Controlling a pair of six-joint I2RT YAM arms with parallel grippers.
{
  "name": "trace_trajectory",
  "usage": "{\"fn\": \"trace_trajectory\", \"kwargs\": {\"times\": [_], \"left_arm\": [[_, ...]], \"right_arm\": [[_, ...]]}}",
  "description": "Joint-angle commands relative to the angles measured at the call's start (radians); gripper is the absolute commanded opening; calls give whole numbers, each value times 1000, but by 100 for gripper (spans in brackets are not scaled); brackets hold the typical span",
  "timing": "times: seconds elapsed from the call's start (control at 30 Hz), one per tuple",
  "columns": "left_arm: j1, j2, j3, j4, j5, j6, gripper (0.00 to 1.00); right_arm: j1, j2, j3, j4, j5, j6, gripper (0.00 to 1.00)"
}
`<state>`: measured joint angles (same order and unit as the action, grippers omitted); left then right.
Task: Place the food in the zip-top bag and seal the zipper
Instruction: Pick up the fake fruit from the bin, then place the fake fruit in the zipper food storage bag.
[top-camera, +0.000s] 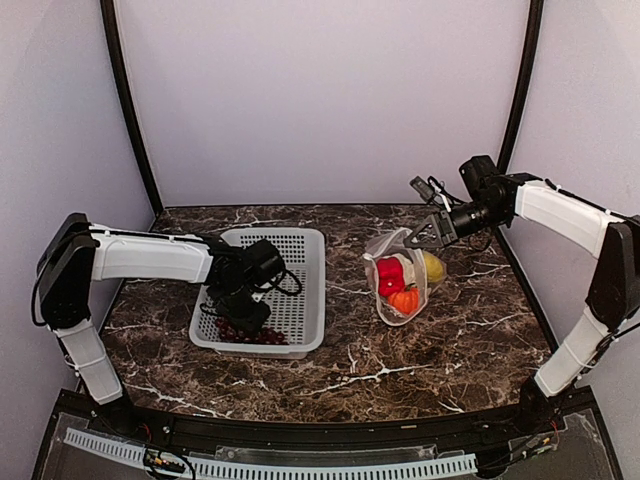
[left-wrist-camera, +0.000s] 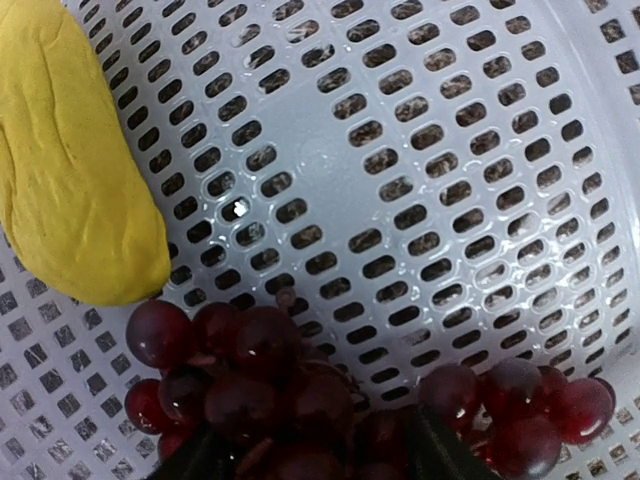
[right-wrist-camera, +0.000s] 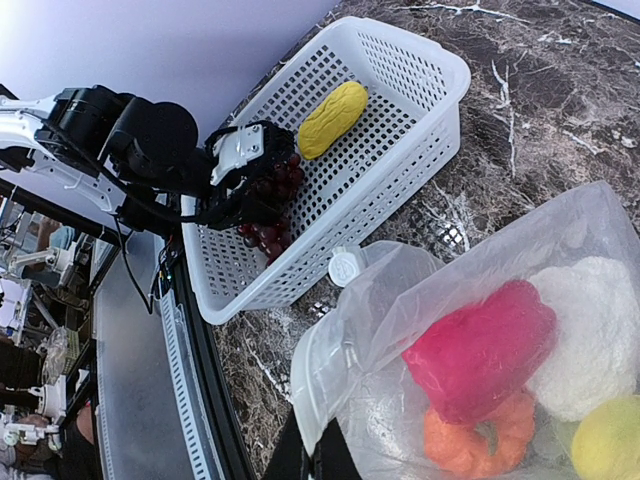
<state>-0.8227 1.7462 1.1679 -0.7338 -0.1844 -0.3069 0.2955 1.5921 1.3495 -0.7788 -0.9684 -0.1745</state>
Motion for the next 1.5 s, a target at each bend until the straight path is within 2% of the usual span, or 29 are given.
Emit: {"fn": "trace_trajectory", "kwargs": {"times": [0.0, 0.17, 0.33, 0.5, 0.7, 0.83, 1.03, 1.1, 1.23, 1.47], "left_arm": [[-35, 81, 24, -91, -80, 47, 49], [-75, 123, 85, -122, -64, 73, 11], [-91, 65, 148, -164, -72, 59, 1], [-92, -67, 219, -151, -41, 55, 1], [-91, -204, 283, -39, -44, 45, 1], [-95, -278, 265, 122, -9, 30, 1], [-117, -390, 111, 528, 79, -36, 1], [-125, -396, 64, 685, 97, -56, 1], [-167, -369, 50, 861, 94, -63, 1], [-225, -226, 134, 1028, 88, -33, 1]], "right_arm": [[2, -22, 3, 14, -7, 2, 0], [2, -33, 1, 12, 3, 1, 0], [2, -42, -3, 12, 11, 1, 0], [2, -46, 0, 9, 14, 2, 0], [2, -33, 33, -10, 16, 9, 0], [2, -12, 69, -36, 6, 19, 0], [4, 37, 146, -89, -27, 48, 0], [6, 45, 163, -96, -43, 64, 0], [10, 66, 205, -115, -58, 89, 0], [11, 88, 237, -118, -95, 131, 0]]}}
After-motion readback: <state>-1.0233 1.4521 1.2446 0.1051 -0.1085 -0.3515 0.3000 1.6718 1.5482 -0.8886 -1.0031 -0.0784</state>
